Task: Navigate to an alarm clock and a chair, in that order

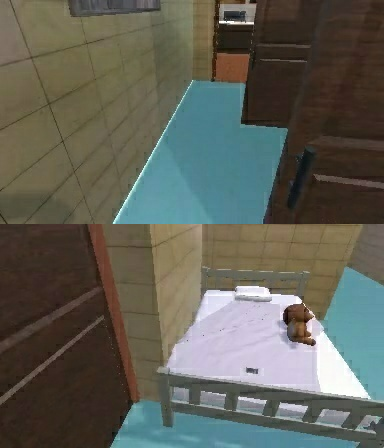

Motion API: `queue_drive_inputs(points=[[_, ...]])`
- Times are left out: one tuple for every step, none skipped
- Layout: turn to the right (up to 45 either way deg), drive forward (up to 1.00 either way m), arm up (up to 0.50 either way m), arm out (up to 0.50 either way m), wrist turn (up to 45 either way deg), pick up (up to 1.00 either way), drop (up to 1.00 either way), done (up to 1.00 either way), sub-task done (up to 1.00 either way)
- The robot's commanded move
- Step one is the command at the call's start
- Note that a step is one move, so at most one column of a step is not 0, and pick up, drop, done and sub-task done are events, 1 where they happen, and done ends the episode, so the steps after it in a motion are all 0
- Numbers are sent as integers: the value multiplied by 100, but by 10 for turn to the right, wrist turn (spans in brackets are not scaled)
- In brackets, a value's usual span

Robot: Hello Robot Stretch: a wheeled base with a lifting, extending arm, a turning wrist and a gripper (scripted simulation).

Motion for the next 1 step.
queue_drive_inputs(points=[[-60,0,0,0,0,0,0,0,0]])
